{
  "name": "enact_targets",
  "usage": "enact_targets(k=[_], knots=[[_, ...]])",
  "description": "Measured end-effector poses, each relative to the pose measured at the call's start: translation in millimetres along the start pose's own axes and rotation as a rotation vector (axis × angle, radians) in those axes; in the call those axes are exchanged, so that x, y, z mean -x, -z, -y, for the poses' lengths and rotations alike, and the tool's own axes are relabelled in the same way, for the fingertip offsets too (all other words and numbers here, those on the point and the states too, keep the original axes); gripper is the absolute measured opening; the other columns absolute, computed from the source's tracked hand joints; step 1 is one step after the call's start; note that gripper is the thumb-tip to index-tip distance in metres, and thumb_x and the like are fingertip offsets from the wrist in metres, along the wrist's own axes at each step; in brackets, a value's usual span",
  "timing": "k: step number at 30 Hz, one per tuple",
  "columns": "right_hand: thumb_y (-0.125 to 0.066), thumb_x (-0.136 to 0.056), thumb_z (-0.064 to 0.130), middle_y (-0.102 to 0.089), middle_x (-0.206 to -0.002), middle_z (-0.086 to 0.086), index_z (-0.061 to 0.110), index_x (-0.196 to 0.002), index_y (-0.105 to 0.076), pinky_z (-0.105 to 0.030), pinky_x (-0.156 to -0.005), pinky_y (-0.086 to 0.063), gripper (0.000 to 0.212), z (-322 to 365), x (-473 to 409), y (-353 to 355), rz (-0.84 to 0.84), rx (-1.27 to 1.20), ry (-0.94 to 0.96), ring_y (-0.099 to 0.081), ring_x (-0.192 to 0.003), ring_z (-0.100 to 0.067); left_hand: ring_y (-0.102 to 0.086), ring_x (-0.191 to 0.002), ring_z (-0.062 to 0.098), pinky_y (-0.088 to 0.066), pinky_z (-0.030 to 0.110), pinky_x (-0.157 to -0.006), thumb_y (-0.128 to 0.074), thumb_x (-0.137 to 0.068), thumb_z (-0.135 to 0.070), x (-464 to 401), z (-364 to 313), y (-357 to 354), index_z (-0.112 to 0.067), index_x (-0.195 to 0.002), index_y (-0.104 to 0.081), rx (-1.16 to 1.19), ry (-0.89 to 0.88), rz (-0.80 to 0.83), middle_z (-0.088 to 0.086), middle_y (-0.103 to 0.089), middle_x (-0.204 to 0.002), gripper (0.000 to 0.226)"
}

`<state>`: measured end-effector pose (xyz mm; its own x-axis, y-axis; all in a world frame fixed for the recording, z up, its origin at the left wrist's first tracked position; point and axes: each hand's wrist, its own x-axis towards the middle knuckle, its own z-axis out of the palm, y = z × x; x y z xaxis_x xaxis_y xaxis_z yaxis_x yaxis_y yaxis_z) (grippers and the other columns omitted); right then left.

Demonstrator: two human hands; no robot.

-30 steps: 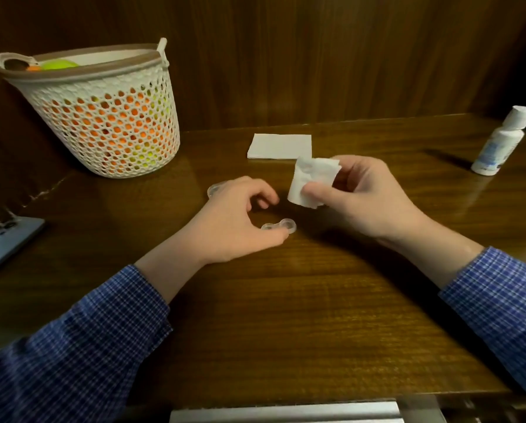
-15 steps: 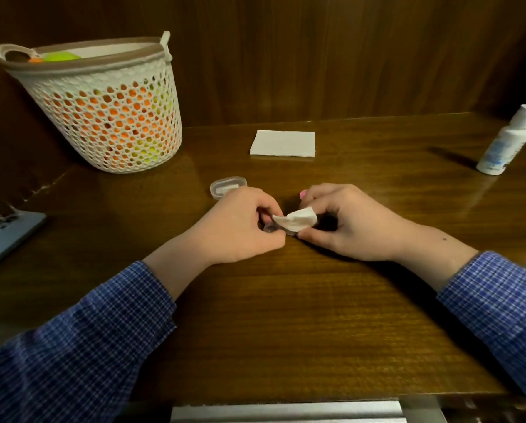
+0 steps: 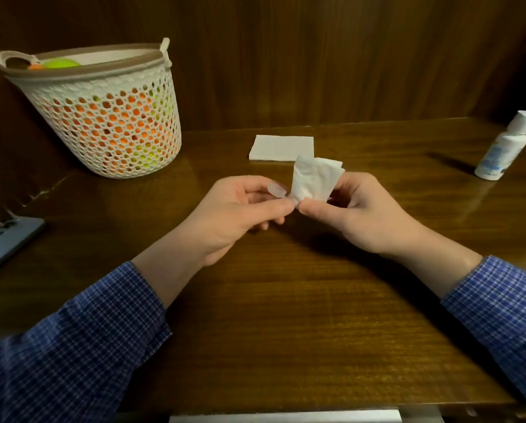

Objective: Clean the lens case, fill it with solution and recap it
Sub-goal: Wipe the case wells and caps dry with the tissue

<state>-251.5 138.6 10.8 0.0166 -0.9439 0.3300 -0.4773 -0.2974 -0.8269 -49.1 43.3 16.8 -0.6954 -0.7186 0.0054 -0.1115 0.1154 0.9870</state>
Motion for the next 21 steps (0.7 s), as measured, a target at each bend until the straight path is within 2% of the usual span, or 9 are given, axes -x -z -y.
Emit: enact_targets(k=[3,5,11,14,18,21], knots=[[-0.071,-0.089,0.032,-0.077,-0.104,0.01,0.027,-0.108,-0.075,-0.02,-0.08,-0.055,0.02,0.2,0.9,-2.1,-0.016,-0.144,-0.014,-0.071,-0.1,-0.01,-0.072,-0.084,0.014,-0.057,0.026,-0.075,-0.08,-0.07,-0.028,2.0,0.8,-7.1,-0.015,-0.103,-0.079,0.157,0.025,-0.004,0.006,-0.078,-0.094,0.036],[-0.071,-0.089,0.032,-0.077,-0.104,0.011,0.028,-0.106,-0.076,-0.018,-0.08,-0.054,0.018,0.0,1.1,-1.5,-0.02,-0.21,-0.031,-0.071,-0.101,-0.009,-0.074,-0.086,0.014,-0.058,0.025,-0.075,-0.077,-0.072,-0.027,1.7,0.8,-9.3,-0.013,-0.106,-0.078,0.192,0.025,-0.004,0.005,-0.079,-0.094,0.037],[-0.072,-0.092,0.021,-0.078,-0.11,-0.001,0.016,-0.109,-0.076,-0.037,-0.091,-0.058,0.019,-0.9,-0.1,1.5,-0.084,-0.278,-0.019,-0.072,-0.107,-0.019,-0.076,-0.088,0.017,-0.061,0.024,-0.073,-0.072,-0.079,-0.026,0.8,-5.0,-9.8,-0.007,-0.117,-0.07,0.326,0.087,0.092,0.008,-0.079,-0.099,0.043],[-0.071,-0.095,0.012,-0.077,-0.112,-0.003,0.012,-0.111,-0.075,-0.046,-0.095,-0.058,0.017,0.2,0.5,2.4,-0.133,-0.196,0.051,-0.071,-0.108,-0.025,-0.075,-0.083,0.016,-0.061,0.025,-0.07,-0.068,-0.082,-0.024,0.3,-4.9,-6.5,-0.007,-0.115,-0.07,0.41,0.119,0.119,0.01,-0.078,-0.094,0.037],[-0.073,-0.092,0.006,-0.072,-0.098,-0.009,0.012,-0.104,-0.077,-0.035,-0.081,-0.054,0.014,4.4,2.0,-2.7,-0.144,0.006,0.238,-0.067,-0.091,-0.023,-0.073,-0.078,0.016,-0.06,0.026,-0.067,-0.068,-0.085,-0.022,-0.3,-2.3,-4.8,-0.01,-0.11,-0.076,0.439,0.139,0.17,0.01,-0.075,-0.088,0.029],[-0.073,-0.091,0.004,-0.066,-0.094,-0.013,0.01,-0.108,-0.078,-0.026,-0.076,-0.048,0.019,6.2,3.8,-3.3,-0.102,0.111,0.317,-0.062,-0.085,-0.023,-0.071,-0.075,0.014,-0.058,0.025,-0.065,-0.063,-0.094,-0.018,-0.5,-0.8,-4.2,-0.015,-0.1,-0.082,0.411,0.143,0.202,0.008,-0.073,-0.084,0.02]])
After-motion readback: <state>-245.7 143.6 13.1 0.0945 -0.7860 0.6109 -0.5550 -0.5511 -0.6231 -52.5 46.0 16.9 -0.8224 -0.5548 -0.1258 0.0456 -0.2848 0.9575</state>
